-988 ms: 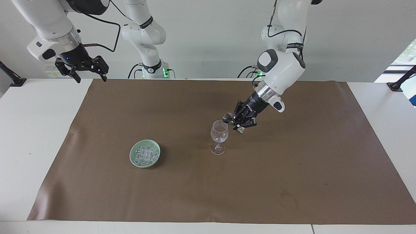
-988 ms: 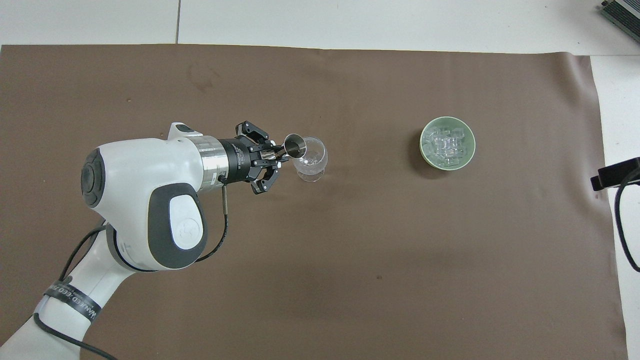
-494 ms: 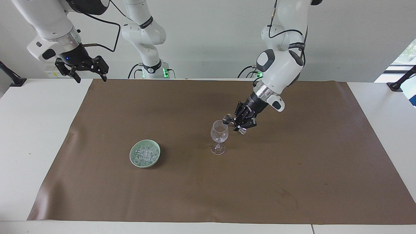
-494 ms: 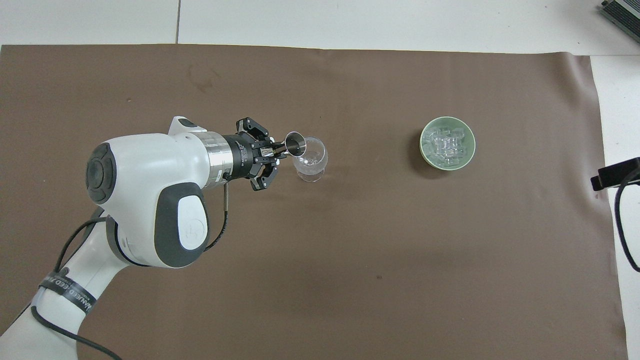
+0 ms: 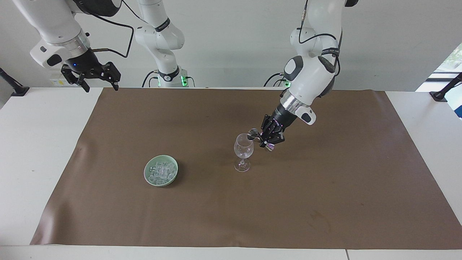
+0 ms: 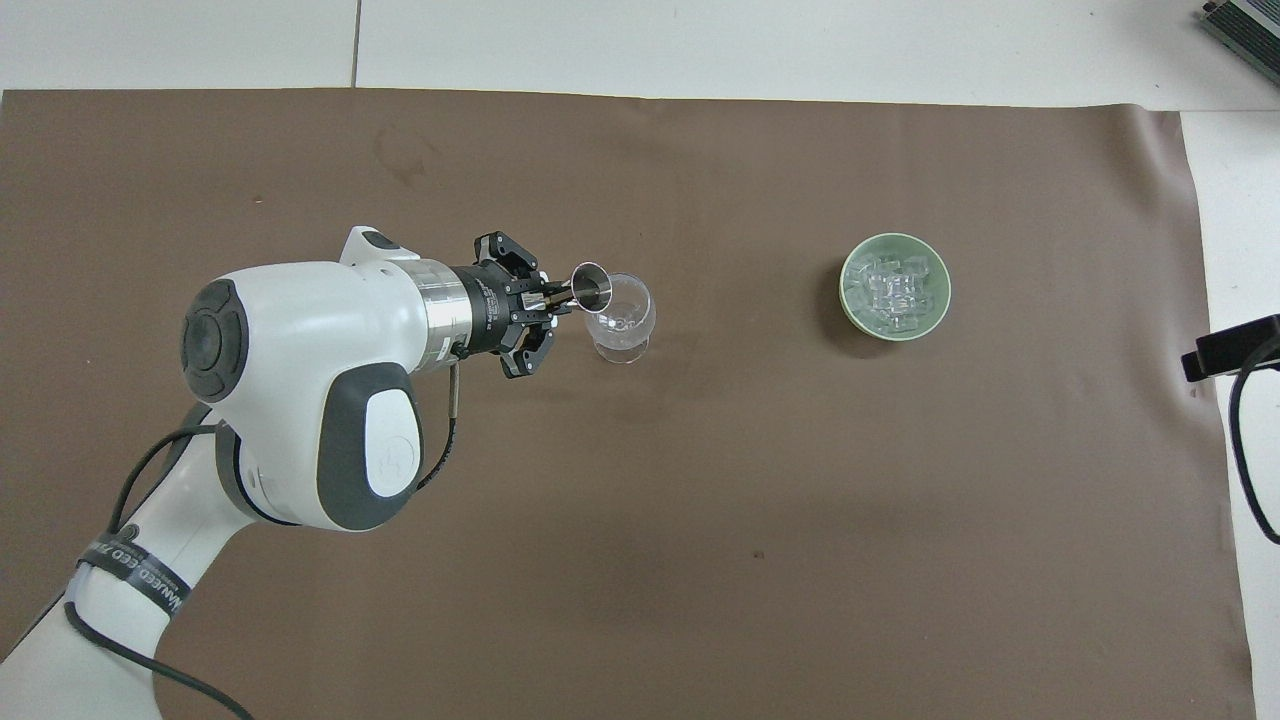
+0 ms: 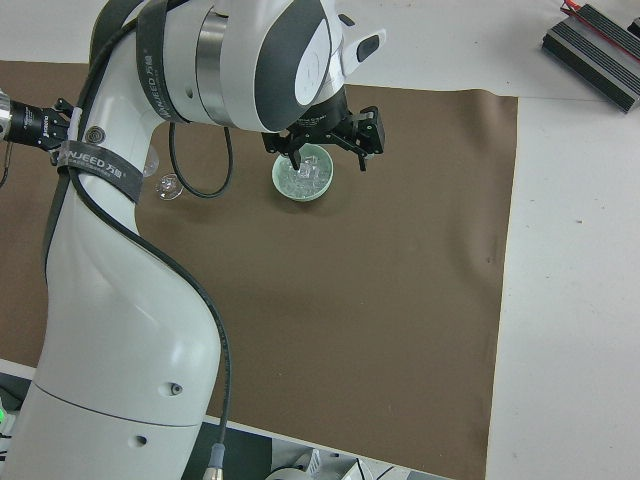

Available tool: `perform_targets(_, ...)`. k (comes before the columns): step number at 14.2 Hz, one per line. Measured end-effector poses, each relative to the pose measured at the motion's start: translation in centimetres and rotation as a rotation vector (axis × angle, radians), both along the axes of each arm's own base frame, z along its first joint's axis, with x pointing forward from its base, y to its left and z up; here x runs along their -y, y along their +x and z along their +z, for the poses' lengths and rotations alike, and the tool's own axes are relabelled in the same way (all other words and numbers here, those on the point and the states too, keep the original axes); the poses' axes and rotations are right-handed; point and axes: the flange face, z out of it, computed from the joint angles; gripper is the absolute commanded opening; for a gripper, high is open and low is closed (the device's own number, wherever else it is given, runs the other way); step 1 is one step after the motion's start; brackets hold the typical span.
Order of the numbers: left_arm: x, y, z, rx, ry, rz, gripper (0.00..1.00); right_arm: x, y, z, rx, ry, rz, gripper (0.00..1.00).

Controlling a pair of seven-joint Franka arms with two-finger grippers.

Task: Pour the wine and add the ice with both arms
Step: 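Position the shot cup over the clear cup's rim with the left gripper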

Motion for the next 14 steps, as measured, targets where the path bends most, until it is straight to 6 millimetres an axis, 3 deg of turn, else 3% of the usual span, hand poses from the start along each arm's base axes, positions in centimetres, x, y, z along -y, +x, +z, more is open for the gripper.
perform_targets(14, 1.4, 0.0, 0.6, 0.044, 0.095, -0.054, 0.0, 0.0, 0.0, 0.0, 0.0, 0.0, 0.0, 1.0)
